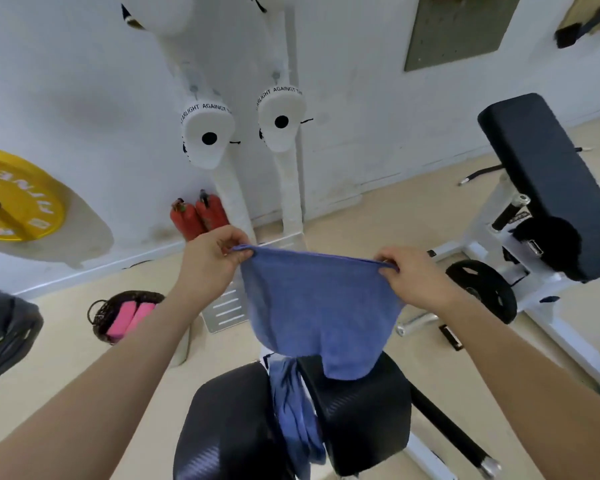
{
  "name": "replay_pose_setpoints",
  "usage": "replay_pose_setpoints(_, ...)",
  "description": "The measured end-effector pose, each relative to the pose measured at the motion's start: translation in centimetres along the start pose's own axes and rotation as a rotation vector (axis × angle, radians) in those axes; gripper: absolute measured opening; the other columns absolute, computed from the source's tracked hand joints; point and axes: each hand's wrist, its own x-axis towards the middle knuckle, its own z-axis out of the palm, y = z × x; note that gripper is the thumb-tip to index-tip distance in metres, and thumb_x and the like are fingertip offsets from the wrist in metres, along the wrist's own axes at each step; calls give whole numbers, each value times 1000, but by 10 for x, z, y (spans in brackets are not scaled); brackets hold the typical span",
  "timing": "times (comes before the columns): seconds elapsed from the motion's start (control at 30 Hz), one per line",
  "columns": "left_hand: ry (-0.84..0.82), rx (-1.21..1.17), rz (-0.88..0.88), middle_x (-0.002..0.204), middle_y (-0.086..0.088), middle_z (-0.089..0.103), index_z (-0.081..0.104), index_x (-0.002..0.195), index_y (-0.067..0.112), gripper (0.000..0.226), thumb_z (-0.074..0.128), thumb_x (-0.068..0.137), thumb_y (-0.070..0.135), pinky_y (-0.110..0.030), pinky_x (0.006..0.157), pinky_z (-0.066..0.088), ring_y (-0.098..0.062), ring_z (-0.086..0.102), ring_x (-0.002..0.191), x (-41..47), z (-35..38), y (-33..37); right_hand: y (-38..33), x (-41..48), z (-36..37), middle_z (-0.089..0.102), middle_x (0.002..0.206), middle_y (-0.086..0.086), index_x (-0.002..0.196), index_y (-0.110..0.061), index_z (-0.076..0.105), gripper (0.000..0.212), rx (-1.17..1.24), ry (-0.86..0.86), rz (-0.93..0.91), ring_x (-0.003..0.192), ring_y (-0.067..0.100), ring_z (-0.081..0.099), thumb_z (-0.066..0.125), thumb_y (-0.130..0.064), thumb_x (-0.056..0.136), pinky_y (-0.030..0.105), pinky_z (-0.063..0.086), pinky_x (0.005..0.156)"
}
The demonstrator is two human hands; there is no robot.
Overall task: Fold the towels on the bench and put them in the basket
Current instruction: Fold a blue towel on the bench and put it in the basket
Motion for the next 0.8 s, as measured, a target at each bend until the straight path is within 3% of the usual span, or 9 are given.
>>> replay_pose_setpoints(0.1, 103, 10, -107, 69, 12, 65, 63, 70, 27, 25, 70, 77, 5, -20, 67, 42, -7, 56, 67, 13, 20, -17, 10, 40, 4, 67, 89, 6, 94, -16, 63, 15, -48, 40, -61, 86, 29, 59, 49, -15, 89, 37, 46, 72)
replay_pose_setpoints(0.2, 218, -102, -171, 65, 21, 65, 63, 70, 31, 31, 70, 77, 1, -11, 64, 42, 2, 55, 62, 16, 24, -18, 8, 62, -8, 65, 86, 7, 92, -12, 63, 29, -70, 106, -188, 81, 29, 56, 39, -26, 83, 34, 40, 69)
replay_pose_setpoints(0.37, 296, -250, -281, 65, 16, 67, 66, 74, 24, 29, 69, 77, -4, -18, 61, 47, -5, 58, 58, -19, 20, -15, 7, 57, -13, 56, 80, 0, 90, -12, 61, 20, -66, 104, -363, 72, 20, 47, 44, -22, 86, 31, 33, 65)
replay_pose_setpoints(0.43, 250, -246, -331, 65, 17, 67, 66, 74, 21, 28, 70, 76, -7, -13, 61, 46, 1, 59, 57, -50, 29, -18, 17, 38, -2, 52, 77, -5, 87, -14, 60, 9, -39, 57, -341, 70, 16, 46, 52, -14, 90, 28, 30, 64)
replay_pose_setpoints(0.5, 172, -222, -389, 64, 13, 67, 67, 70, 21, 27, 71, 76, -5, -8, 58, 42, 2, 56, 56, -89, 44, -25, 33, 12, 21, 47, 73, -11, 83, -18, 58, 13, -38, -28, -284, 67, 12, 44, 55, -9, 91, 23, 29, 60)
replay_pose_setpoints(0.57, 51, -170, -439, 63, 5, 66, 67, 66, 23, 26, 72, 76, -1, -13, 55, 42, -4, 54, 55, -132, 62, -41, 56, -20, 53, 48, 78, -13, 90, -18, 63, 10, -47, -128, -230, 71, 8, 45, 55, -11, 92, 18, 30, 63)
replay_pose_setpoints(0.7, -224, 16, -454, 63, 10, 63, 64, 69, 27, 23, 73, 77, 8, -23, 60, 46, -9, 57, 60, -208, 97, -78, 96, -82, 114, 57, 94, -1, 101, -15, 64, 15, -79, -343, -81, 85, 18, 55, 50, -14, 95, 29, 42, 75)
replay_pose_setpoints(0.8, -342, 126, -411, 62, 12, 60, 61, 69, 29, 20, 72, 76, 14, -19, 58, 44, -6, 55, 60, -241, 115, -98, 115, -109, 139, 61, 95, 5, 98, -11, 69, 18, -43, -295, -24, 84, 25, 61, 57, -2, 88, 34, 49, 77)
